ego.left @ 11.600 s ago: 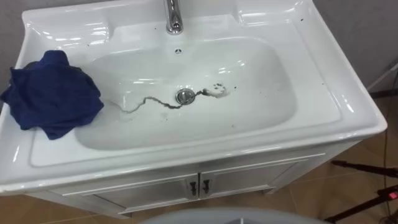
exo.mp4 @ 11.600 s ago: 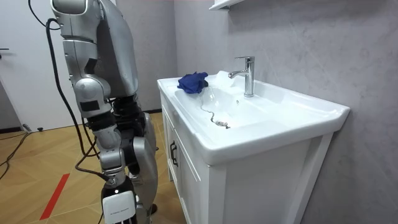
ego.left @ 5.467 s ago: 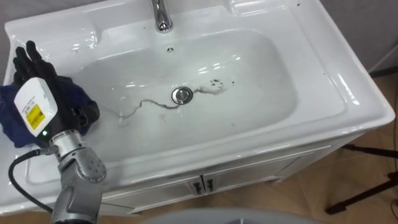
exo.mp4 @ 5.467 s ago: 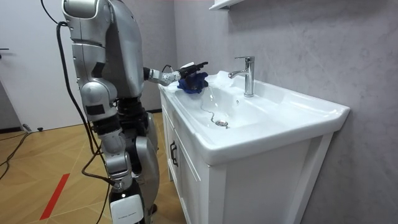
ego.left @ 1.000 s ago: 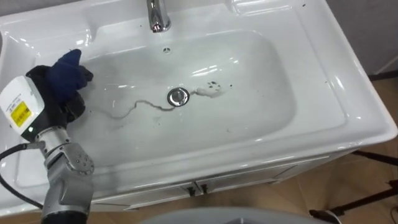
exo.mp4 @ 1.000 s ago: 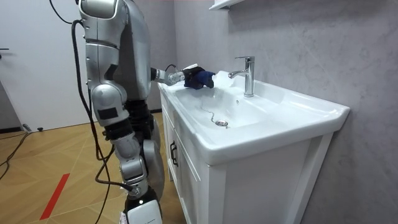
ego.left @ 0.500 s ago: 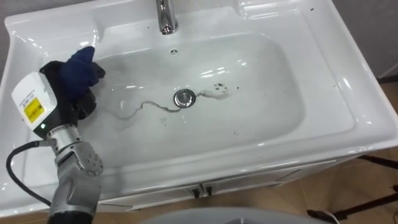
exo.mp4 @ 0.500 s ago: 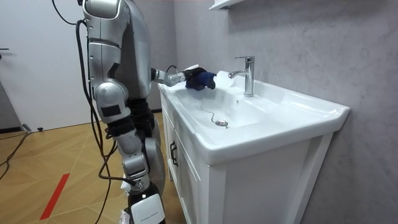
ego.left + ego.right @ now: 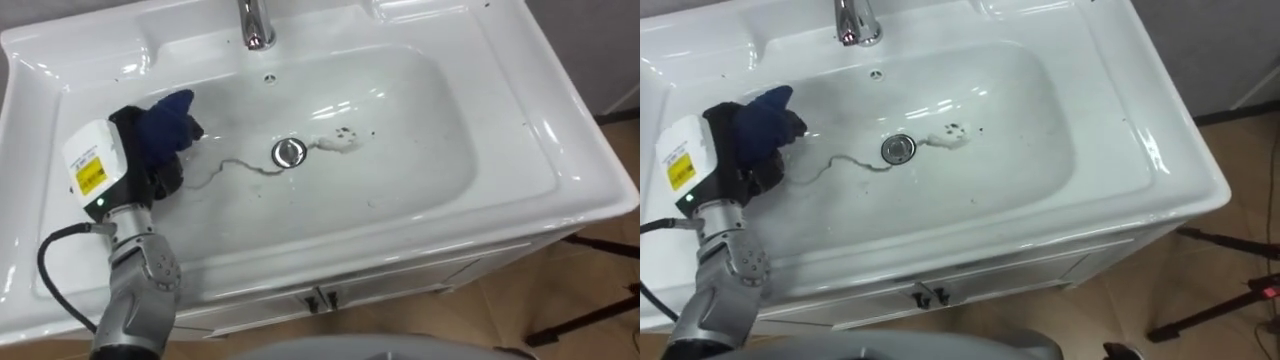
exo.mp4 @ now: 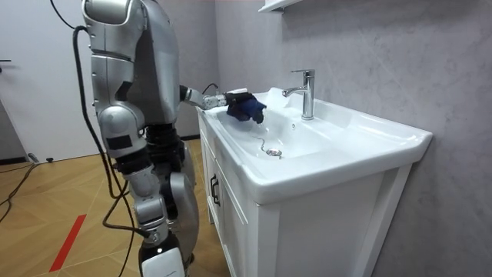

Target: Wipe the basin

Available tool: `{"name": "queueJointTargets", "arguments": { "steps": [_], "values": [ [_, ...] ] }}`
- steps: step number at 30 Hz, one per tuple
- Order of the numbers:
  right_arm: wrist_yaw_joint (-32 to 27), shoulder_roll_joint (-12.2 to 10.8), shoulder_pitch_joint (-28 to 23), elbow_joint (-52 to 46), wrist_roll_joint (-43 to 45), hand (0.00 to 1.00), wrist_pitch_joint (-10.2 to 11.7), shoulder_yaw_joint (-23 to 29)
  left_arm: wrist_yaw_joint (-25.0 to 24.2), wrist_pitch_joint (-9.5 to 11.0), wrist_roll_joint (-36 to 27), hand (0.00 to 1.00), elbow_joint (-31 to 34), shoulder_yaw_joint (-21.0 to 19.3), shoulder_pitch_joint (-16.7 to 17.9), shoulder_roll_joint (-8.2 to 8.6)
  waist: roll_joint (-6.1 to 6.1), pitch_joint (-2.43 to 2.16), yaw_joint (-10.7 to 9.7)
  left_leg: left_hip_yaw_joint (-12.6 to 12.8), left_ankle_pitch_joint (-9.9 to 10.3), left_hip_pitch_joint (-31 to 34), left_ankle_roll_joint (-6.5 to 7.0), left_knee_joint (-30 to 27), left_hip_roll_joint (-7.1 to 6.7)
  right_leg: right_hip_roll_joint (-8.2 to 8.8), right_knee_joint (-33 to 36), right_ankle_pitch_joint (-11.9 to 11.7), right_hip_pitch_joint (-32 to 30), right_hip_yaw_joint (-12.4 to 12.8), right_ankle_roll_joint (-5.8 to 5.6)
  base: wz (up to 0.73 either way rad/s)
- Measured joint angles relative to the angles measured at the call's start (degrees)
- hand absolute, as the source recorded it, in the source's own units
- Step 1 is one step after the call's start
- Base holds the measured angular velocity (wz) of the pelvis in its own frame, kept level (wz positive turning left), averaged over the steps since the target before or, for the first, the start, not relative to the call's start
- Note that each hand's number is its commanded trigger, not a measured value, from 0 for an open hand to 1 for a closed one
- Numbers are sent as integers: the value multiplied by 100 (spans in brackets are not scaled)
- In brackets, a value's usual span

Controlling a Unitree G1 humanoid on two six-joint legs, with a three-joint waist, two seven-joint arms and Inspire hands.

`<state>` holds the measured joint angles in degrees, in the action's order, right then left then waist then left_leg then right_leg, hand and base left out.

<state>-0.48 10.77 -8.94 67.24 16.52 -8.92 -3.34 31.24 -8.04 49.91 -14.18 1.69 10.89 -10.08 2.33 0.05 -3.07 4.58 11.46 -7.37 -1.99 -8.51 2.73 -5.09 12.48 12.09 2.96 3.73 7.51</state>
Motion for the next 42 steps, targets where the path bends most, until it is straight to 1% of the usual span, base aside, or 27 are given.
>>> {"name": "queueJointTargets", "arguments": {
  "steps": [2,4,6,9,12,17,19,21,24,30,32,35,36,40,42],
  "values": [
    [2,1,-8,5,1,0,3,-8,-183,-51,147,100,-96,60,-19,-3,7,-1,-3,2,-1,-5,0,-2,-3,-2,5,1,0,9,-1,-3],
    [7,-2,-19,10,-1,0,4,-9,-272,-53,231,100,-227,107,-19,-3,42,-19,-34,10,-1,-21,0,-3,-6,-2,13,-3,9,22,-13,0],
    [52,-5,-25,10,-19,0,5,-58,-368,-112,431,100,-343,153,-17,-11,79,-20,-76,16,-2,-35,1,-6,-8,-3,7,-7,5,38,-22,-2],
    [87,0,-25,4,-42,0,3,-103,-502,-215,635,100,-366,169,-6,-19,78,-19,-124,18,-2,-38,1,-12,-8,-6,10,-7,3,48,-26,0],
    [129,3,-44,8,-39,0,-20,-96,-646,-274,899,100,-385,178,5,-18,77,-19,-132,21,-2,-38,1,-13,-9,-9,13,-9,0,65,-29,0],
    [192,3,-124,-3,-43,0,-55,-96,-965,-370,1029,100,-398,178,6,-23,77,-18,-134,32,-2,-37,1,-12,-10,-8,26,-9,10,67,-29,0],
    [189,6,-127,-45,-39,0,-55,-90,-1070,-417,1072,100,-415,183,5,-39,75,-17,-150,55,-2,-36,1,-11,-9,-7,27,-9,11,70,-29,0],
    [187,9,-127,-47,-31,0,-53,-91,-1205,-467,1100,100,-456,229,5,-107,73,-16,-163,76,-2,-36,1,-7,-8,-7,25,-9,12,79,-29,0],
    [186,9,-107,-55,-32,0,-46,-90,-1315,-492,1214,100,-505,319,-16,-213,53,-2,-181,77,-2,-37,1,5,-8,-7,13,-9,10,83,-29,0],
    [194,17,-98,-49,-34,0,-48,-90,-1472,-518,1331,100,-518,407,-102,-244,18,21,-183,76,-2,-34,1,26,-10,-4,-19,-9,9,81,-29,0],
    [193,23,-54,-45,-34,0,-49,-90,-1540,-521,1363,100,-517,425,-127,-245,17,22,-185,75,-2,-31,1,26,-11,-4,-34,-10,10,83,-31,0],
    [193,23,4,29,-32,0,-48,-90,-1669,-526,1565,100,-512,443,-154,-253,33,23,-219,78,-2,-29,1,26,-11,-4,-51,-12,16,86,-33,0],
    [193,26,24,43,-32,0,-48,-91,-1706,-563,1590,100,-510,534,-177,-286,44,27,-227,78,-2,-29,1,27,-11,-3,-52,-12,16,89,-33,0],
    [194,37,139,177,-33,0,-46,-103,-1910,-581,1606,100,-494,669,-230,-332,94,34,-260,81,-2,-22,1,26,-14,-3,-62,-12,6,119,-33,-3],
    [193,40,215,209,-34,0,-43,-99,-2154,-606,1607,100,-467,786,-354,-383,128,39,-303,87,-2,-5,1,25,-16,4,-79,-11,4,89,-33,4]
  ]
}}
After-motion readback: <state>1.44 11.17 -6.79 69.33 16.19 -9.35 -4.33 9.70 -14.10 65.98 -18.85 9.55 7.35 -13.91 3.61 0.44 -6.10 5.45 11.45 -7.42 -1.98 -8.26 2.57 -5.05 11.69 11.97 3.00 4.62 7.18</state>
